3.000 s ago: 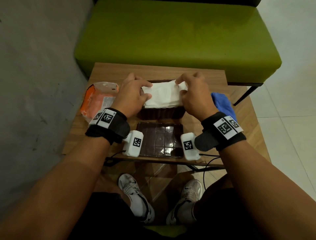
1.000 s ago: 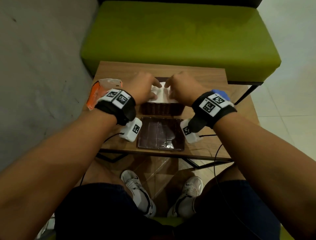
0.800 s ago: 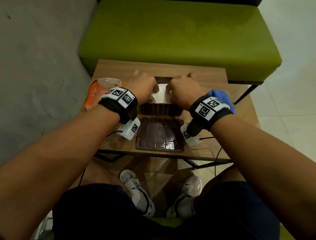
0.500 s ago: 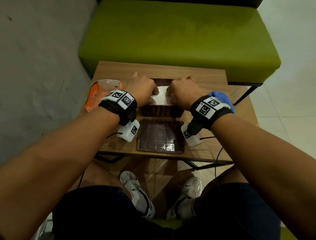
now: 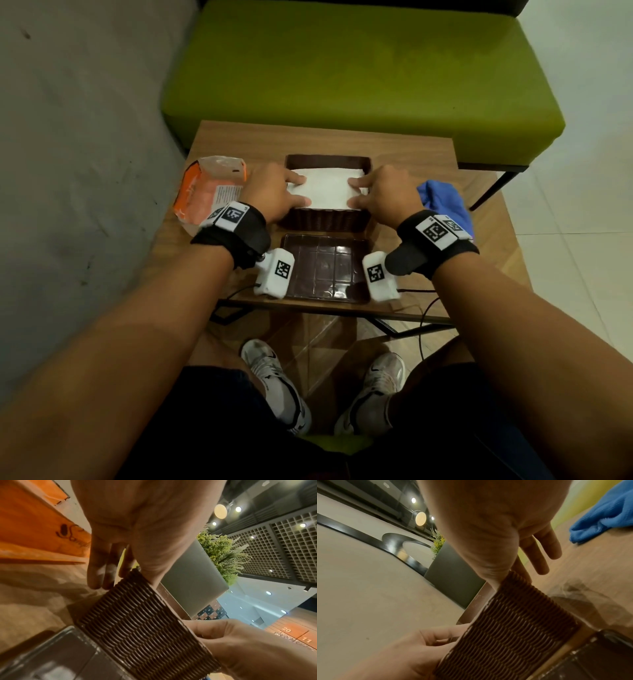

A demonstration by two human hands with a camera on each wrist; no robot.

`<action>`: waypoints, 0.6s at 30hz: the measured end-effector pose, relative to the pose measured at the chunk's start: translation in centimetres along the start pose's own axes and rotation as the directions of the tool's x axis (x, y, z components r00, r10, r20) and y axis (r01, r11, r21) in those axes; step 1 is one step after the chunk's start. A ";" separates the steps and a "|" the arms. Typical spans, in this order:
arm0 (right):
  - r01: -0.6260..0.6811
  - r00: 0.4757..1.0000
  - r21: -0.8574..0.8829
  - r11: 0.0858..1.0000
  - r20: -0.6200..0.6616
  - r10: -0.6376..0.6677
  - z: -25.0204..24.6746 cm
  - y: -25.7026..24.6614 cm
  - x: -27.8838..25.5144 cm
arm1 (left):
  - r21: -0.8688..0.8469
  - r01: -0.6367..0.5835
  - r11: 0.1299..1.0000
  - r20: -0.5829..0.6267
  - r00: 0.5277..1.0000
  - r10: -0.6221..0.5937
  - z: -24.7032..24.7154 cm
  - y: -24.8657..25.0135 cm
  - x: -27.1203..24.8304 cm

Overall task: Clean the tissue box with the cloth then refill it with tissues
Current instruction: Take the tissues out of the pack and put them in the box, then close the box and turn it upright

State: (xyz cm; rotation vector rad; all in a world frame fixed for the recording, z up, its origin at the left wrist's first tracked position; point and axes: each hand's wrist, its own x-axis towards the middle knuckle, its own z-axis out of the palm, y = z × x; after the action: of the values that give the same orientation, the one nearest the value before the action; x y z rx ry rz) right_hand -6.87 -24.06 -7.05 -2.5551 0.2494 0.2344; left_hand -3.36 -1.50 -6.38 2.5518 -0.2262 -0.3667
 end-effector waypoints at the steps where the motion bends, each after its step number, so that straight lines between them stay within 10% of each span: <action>1: -0.013 1.000 -0.001 1.000 0.015 0.013 0.0 -0.1 0.2 | 0.004 0.028 1.000 0.013 1.000 -0.028 0.0 0.2 0.2; 8: -0.007 0.997 0.000 1.000 0.082 0.007 -0.9 -0.6 0.2 | -0.026 0.096 0.995 0.080 0.992 -0.094 -0.4 0.8 0.7; 12: 0.103 0.983 0.140 0.985 -0.164 -0.079 -1.4 0.3 -1.8 | -0.198 0.065 0.978 0.013 0.998 -0.064 -1.9 0.2 -0.6; 15: 0.025 0.887 0.332 0.943 -0.442 0.132 -1.7 2.1 -4.2 | -0.473 0.017 0.881 -0.157 0.982 -0.104 -2.5 -0.9 -2.5; 18: -0.204 0.928 0.399 0.894 -0.212 0.306 -1.1 3.5 -5.8 | -0.589 0.037 0.808 -0.249 0.942 -0.225 -1.5 -1.6 -4.9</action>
State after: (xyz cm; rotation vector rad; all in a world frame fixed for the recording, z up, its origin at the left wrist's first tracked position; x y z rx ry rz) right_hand -13.18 -26.78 -6.64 -2.1641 0.6747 -0.0646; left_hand -7.37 1.70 -4.96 1.9771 0.1683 -0.0599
